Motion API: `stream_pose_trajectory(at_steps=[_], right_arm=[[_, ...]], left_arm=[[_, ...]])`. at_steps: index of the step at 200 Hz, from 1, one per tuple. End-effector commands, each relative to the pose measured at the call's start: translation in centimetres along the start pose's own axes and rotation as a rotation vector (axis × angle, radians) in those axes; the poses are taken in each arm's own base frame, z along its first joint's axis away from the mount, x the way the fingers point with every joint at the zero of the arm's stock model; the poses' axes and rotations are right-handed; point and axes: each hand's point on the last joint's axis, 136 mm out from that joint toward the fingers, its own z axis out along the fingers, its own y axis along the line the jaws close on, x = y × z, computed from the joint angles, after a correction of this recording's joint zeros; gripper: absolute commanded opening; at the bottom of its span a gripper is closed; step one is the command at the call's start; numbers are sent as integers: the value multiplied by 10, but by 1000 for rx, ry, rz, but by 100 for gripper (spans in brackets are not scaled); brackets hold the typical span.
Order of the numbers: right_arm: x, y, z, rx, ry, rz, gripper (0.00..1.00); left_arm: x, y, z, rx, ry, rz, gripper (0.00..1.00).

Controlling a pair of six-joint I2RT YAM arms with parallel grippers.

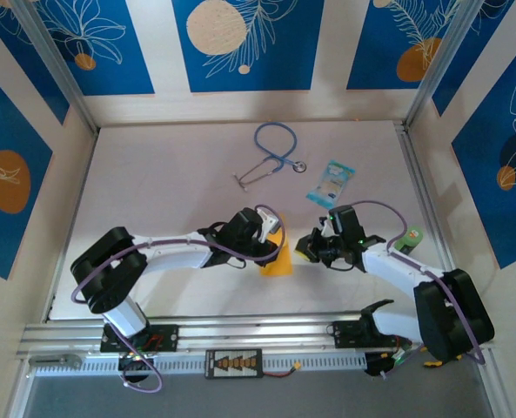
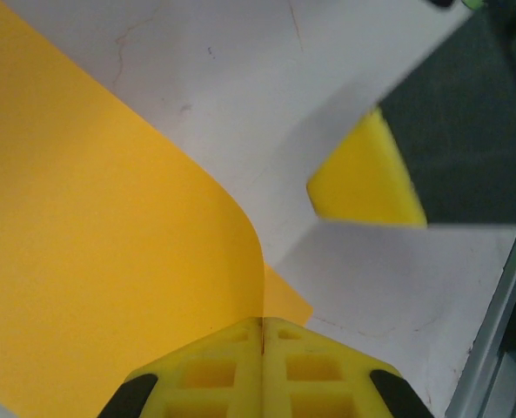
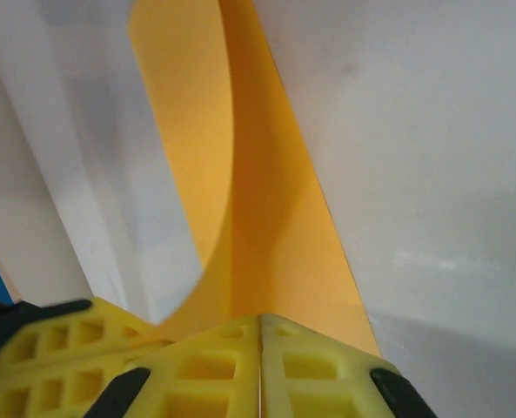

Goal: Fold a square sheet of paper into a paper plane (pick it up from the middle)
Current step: Fold the triangle a second time at the center of the table.

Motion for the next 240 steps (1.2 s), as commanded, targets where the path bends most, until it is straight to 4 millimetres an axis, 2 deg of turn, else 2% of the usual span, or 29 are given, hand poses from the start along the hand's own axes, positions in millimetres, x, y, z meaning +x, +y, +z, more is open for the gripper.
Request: stream_pose_trajectory(at_steps=[1,54,91,102,127,160,240], right_arm=[[10,3,7,-28,24,0,8],[23,0,26,16,94,-3,3],[24,-3,36,52,109,-12,2],[23,-9,38,90,113,-12,1],[23,-43,38,269,119,0,0],[25,-60,38,340,123,3,0],[22,-55,38,336,120,-22,1]], left_arm=[[1,0,5,32,1,-49,0],[6,4,10,25,12,-71,0],[8,6,10,22,17,-78,0],[10,6,11,19,21,-79,0],[11,13,11,12,19,-101,0],[12,23,11,34,15,-152,0],[18,50,12,-36,48,-145,2]])
